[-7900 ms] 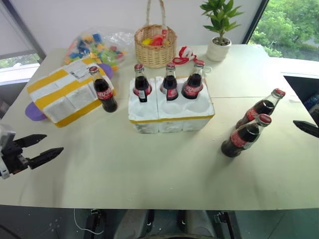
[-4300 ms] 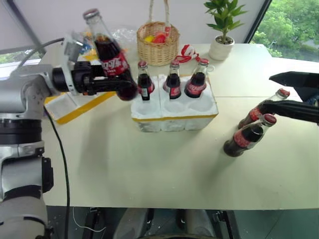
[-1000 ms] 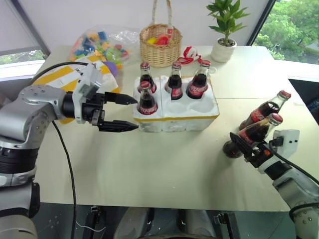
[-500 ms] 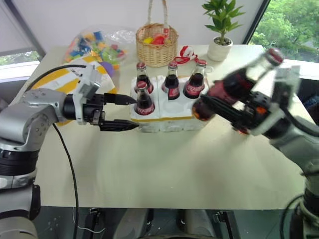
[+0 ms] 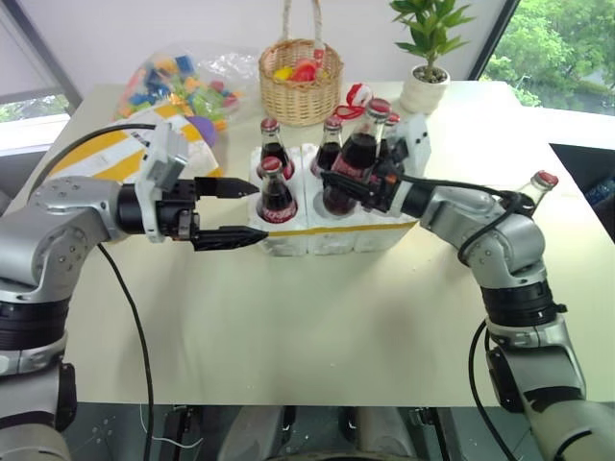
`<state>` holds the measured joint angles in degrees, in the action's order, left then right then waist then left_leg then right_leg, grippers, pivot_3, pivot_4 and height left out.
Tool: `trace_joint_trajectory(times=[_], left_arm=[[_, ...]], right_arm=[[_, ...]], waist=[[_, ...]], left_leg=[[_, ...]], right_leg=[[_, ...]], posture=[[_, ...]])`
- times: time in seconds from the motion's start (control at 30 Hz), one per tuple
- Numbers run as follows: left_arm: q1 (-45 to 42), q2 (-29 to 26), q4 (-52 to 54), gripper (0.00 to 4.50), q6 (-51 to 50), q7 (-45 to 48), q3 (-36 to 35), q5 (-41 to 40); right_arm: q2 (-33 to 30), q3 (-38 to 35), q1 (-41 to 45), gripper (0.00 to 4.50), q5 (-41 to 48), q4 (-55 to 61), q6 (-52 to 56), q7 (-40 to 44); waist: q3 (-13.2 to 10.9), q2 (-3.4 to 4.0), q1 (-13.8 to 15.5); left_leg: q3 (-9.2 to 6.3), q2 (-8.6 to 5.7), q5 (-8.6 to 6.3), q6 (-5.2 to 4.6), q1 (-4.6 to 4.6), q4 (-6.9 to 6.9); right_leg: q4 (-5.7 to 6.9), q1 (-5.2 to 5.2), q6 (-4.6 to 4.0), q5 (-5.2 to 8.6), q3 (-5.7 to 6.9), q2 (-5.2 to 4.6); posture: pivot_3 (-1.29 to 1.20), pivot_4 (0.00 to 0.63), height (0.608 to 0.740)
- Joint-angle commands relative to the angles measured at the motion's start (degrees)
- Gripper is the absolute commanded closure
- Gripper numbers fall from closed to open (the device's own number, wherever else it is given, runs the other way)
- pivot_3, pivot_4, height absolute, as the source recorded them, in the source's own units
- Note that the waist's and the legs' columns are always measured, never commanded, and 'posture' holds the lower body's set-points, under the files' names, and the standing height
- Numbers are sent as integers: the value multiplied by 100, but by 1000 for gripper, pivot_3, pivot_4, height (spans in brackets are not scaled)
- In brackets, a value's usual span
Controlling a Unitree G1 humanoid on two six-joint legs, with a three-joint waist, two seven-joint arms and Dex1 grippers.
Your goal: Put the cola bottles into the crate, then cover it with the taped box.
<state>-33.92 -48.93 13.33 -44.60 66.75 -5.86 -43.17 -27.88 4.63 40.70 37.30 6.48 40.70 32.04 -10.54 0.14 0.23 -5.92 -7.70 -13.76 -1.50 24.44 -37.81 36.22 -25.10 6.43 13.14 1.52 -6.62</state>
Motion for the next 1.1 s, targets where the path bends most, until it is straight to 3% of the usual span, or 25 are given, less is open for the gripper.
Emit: trace_joint_trajectory(times=[0.03, 0.27, 0.37, 0.47, 0.7, 0.83, 1.1], left_arm=[[-19, -105, 200, 0, 10, -81, -247, -109], [-90, -66, 234, 0, -6, -156, -179, -148], [-164, -46, 226, 0, 13, -147, -95, -144], [-266, -18, 168, 0, 12, -121, -28, -146], [-464, 79, -41, 0, 64, -69, 113, -64], [-534, 168, -153, 0, 99, -38, 196, -44], [-680, 292, -386, 0, 224, 202, 381, 70]], right_arm=[[28, 116, 110, 1629, -57, 385, -71, 379], [256, 718, 243, 1629, -986, -411, -305, 652], [431, 727, 336, 246, -1308, -870, -360, 515], [520, 533, 258, 52, -1442, -789, -454, 368], [433, -514, -782, 52, -914, 1167, 580, -442], [500, -1402, -1998, 52, -241, 3050, 1656, -1210], [677, -3414, -4325, 52, 405, 4791, 2408, -2054]], waist=[[0, 0, -3], [1, -1, -81], [3, -1, -122], [5, -3, -117], [5, -2, -19], [5, -2, 42], [9, -3, 78]], left_leg=[[0, 1, 1, 2, -1, 0], [0, 6, 6, 11, -7, 1], [0, 6, 7, 12, -7, 1], [0, 8, 10, 17, -12, 0], [-11, 6, 11, 19, -11, -3], [-13, 8, 12, 21, -7, 2], [-15, 9, -3, -5, -15, 0]], right_leg=[[0, 0, 0, 0, 0, 0], [9, 0, -3, -2, 0, 7], [12, -1, -3, -2, -1, 7], [12, 3, -6, -4, -1, 10], [17, 3, -9, -6, -2, 15], [17, -2, -10, -6, -3, 15], [14, 13, -10, -6, -4, 16]], posture=[[0, 150, 732], [0, 150, 732], [0, 150, 732], [0, 150, 732], [0, 150, 732], [0, 150, 732], [0, 150, 732]])
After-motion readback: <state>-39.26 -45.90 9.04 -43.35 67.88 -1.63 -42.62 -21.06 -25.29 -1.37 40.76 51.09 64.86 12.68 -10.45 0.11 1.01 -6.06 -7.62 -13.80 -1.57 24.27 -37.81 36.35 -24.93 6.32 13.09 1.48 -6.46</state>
